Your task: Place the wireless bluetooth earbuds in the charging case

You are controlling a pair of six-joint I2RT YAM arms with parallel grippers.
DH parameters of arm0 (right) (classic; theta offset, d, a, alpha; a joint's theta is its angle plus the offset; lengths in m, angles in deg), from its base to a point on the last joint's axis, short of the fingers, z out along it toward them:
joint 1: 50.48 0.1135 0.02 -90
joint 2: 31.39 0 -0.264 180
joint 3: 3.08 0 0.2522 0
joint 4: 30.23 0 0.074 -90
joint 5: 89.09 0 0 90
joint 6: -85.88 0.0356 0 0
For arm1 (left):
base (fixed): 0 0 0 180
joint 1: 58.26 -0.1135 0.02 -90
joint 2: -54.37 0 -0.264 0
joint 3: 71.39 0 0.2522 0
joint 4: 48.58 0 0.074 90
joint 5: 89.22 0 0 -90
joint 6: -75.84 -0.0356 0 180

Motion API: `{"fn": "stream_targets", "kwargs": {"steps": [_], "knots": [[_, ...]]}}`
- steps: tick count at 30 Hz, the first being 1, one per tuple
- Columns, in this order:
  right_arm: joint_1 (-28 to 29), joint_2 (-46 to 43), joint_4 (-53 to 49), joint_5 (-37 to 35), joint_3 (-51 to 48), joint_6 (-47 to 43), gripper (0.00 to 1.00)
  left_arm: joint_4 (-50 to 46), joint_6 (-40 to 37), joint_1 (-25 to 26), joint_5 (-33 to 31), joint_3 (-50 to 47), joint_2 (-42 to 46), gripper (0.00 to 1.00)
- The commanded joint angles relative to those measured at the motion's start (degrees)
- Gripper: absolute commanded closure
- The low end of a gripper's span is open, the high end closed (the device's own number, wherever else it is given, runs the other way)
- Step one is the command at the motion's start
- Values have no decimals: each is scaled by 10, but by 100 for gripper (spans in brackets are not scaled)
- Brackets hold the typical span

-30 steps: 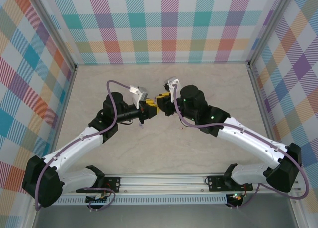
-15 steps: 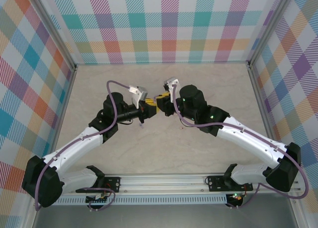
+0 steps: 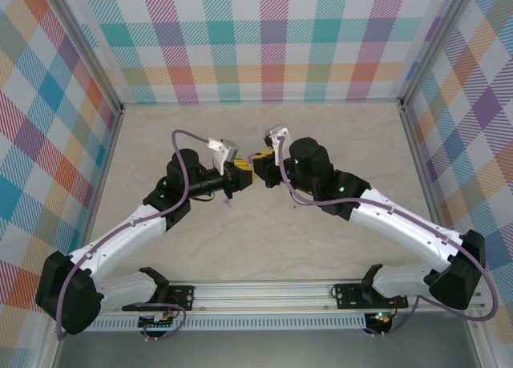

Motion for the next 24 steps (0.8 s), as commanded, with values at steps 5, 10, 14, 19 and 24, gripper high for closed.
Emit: {"fn": "stream_targets", "kwargs": {"steps": [5,10,14,19,24], "knots": [[3,4,-22,8,18,5,83,22,9,6,5,25,0,87],[3,-1,-15,-10,12,8,84,22,8,6,17,28,-2,87],[3,-1,-9,-17,12,13,84,22,10,6,30,29,-7,87],[3,-3,2,-22,10,16,85,20,18,6,34,34,-18,87],[3,-8,10,-26,3,17,85,21,22,6,32,36,-21,87]]}}
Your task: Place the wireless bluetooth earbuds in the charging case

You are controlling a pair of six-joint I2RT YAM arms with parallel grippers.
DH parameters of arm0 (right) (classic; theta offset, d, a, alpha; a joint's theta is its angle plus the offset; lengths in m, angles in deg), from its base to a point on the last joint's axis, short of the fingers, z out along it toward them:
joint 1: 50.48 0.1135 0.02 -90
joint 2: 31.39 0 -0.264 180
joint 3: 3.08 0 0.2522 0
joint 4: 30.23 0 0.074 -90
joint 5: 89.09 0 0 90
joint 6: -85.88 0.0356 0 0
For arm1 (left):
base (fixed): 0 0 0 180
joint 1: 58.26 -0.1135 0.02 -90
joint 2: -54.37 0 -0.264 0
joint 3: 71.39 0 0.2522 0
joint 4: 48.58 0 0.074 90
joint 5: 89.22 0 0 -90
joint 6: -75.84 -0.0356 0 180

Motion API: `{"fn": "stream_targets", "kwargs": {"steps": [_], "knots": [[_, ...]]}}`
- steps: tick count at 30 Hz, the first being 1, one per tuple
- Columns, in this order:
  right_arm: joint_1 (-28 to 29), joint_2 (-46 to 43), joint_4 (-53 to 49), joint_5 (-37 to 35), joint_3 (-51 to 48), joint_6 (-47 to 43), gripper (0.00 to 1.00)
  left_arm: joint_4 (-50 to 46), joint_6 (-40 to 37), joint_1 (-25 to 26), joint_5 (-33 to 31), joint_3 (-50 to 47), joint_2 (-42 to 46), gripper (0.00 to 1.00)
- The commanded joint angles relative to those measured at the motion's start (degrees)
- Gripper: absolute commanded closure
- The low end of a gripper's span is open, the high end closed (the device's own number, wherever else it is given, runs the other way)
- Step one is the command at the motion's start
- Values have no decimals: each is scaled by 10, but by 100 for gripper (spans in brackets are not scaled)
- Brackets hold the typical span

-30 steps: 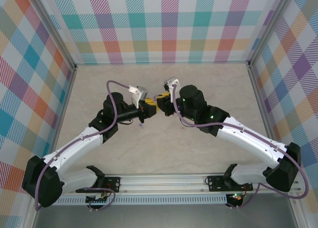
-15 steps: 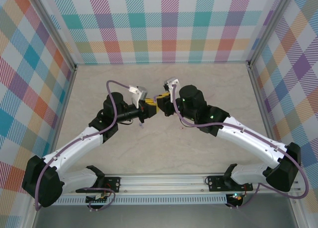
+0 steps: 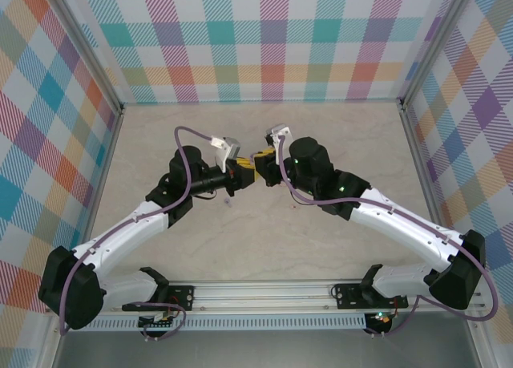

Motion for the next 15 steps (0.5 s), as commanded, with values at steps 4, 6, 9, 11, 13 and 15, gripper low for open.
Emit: {"fn": "stream_targets", "kwargs": {"steps": [4,6,9,11,13,15], "knots": [[3,-13,7,-11,-3,13,85,18,8,6,9,19,1,87],[3,-15,4,-8,-4,12,85,16,7,6,-2,17,4,87],[3,-19,-3,-1,-2,12,85,13,5,6,-18,16,8,87],[3,-23,-5,0,-2,10,85,11,4,6,-25,16,9,87],[3,-26,-6,0,-3,10,85,9,3,6,-29,15,8,87],[3,-28,-7,-2,-3,9,85,10,3,6,-27,14,7,87]]}}
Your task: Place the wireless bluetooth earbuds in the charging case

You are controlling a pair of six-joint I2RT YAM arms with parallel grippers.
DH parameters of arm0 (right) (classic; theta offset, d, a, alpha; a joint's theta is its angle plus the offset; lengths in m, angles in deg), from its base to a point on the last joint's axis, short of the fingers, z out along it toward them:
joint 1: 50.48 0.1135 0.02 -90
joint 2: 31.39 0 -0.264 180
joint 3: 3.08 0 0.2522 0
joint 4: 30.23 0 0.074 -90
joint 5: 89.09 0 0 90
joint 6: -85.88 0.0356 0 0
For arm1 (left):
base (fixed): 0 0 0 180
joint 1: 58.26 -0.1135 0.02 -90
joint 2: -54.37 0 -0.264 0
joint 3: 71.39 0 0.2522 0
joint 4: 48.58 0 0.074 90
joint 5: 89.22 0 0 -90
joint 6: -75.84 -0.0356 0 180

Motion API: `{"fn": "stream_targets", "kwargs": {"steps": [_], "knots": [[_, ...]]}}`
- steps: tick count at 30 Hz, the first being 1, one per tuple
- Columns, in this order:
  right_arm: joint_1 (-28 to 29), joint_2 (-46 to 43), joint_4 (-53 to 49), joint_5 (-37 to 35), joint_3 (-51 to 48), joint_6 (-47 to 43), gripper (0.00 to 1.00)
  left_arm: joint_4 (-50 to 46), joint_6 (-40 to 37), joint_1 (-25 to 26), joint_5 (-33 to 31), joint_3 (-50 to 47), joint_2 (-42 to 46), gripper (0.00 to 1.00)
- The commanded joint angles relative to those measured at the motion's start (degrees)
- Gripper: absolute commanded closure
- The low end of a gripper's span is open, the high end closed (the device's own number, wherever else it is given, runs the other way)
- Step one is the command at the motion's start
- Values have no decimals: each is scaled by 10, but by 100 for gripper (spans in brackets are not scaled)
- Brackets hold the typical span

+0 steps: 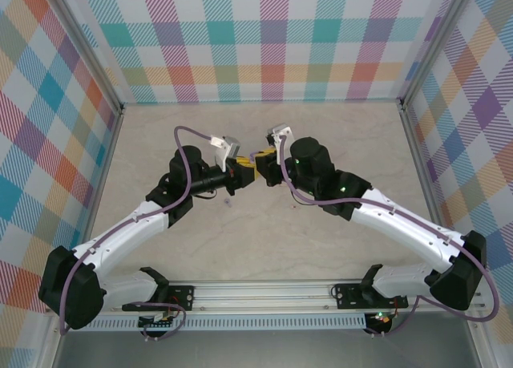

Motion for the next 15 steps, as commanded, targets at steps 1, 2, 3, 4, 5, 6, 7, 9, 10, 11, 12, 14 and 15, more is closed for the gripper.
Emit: {"fn": "stream_targets", "kwargs": {"steps": [1,2,3,4,5,6,7,9,10,11,12,14,15], "knots": [[2,-23,-2,0,-2,6,85,11,1,6,-11,14,8,87],[3,-21,-4,-2,-2,6,85,12,2,6,-11,13,8,87],[3,-20,-7,-3,-2,5,85,13,3,6,-14,13,9,87],[3,-19,-8,-6,-2,7,85,13,2,6,-13,13,10,87],[2,-17,-9,-6,-2,7,85,16,2,6,-11,12,11,87],[3,-15,-10,-7,-2,8,85,18,1,6,-9,12,11,87],[2,-14,-11,-5,-1,9,85,17,1,6,-8,11,12,87],[2,-10,-14,-2,3,8,85,16,-2,6,-3,12,12,87],[2,-8,-15,-2,5,8,85,15,-2,6,-1,12,12,87],[3,-6,-17,-1,7,7,85,14,-5,6,3,12,11,87],[3,-5,-17,1,9,7,85,14,-8,6,7,12,11,87],[2,-5,-19,9,12,7,86,6,-13,6,8,14,11,87],[2,-6,-19,10,12,8,86,4,-14,6,8,14,11,87]]}}
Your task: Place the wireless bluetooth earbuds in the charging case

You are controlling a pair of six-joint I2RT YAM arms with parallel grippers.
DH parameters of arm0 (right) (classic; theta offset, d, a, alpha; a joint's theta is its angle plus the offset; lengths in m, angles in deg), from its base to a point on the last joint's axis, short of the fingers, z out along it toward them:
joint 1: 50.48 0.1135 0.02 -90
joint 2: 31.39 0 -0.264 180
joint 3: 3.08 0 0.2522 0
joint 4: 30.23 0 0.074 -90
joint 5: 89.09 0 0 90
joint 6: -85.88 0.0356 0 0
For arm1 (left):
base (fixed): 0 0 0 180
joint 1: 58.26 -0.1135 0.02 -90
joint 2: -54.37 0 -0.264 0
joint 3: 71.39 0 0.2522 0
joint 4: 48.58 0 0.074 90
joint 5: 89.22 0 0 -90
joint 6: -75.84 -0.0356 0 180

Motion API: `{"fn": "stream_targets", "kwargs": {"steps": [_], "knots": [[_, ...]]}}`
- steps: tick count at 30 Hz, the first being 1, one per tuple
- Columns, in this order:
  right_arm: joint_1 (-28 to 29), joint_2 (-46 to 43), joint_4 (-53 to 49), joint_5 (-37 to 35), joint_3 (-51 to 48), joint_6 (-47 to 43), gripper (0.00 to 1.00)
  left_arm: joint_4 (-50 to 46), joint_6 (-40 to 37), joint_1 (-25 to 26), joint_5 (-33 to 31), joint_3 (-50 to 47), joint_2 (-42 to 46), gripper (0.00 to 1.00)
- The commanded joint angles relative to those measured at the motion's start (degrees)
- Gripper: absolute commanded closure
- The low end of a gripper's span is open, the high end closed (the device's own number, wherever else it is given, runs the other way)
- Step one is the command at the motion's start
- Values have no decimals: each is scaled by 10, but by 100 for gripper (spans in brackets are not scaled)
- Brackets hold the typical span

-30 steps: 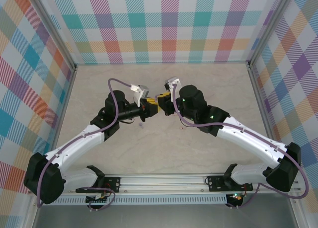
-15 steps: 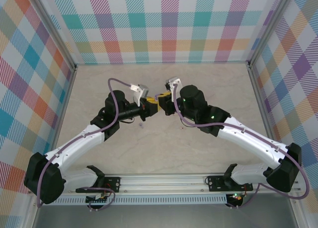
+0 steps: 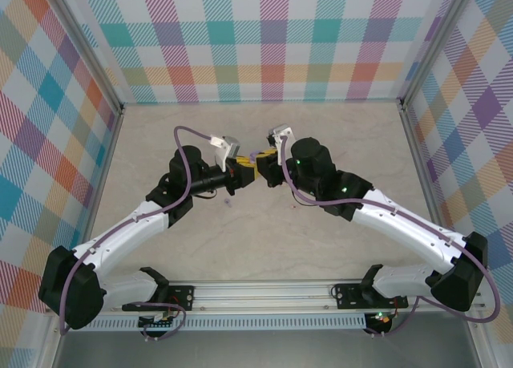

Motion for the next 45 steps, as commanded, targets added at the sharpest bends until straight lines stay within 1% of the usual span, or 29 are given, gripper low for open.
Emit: {"fn": "stream_targets", "kwargs": {"steps": [1,8,15,27,35,39,45], "knots": [[3,-3,-8,10,12,6,86,-1,-14,6,5,15,10,87],[2,-11,8,-1,13,7,88,-12,-19,6,30,21,-2,87],[2,-9,9,-11,19,6,89,-19,-21,6,31,23,0,87],[2,-5,0,-2,13,4,88,-11,-9,6,10,24,3,87],[2,-7,-10,24,9,5,86,-1,-6,6,-11,20,10,86],[2,-4,-18,38,17,3,84,8,-5,6,5,19,5,86],[2,0,-23,34,22,7,81,22,1,6,31,18,0,86]]}}
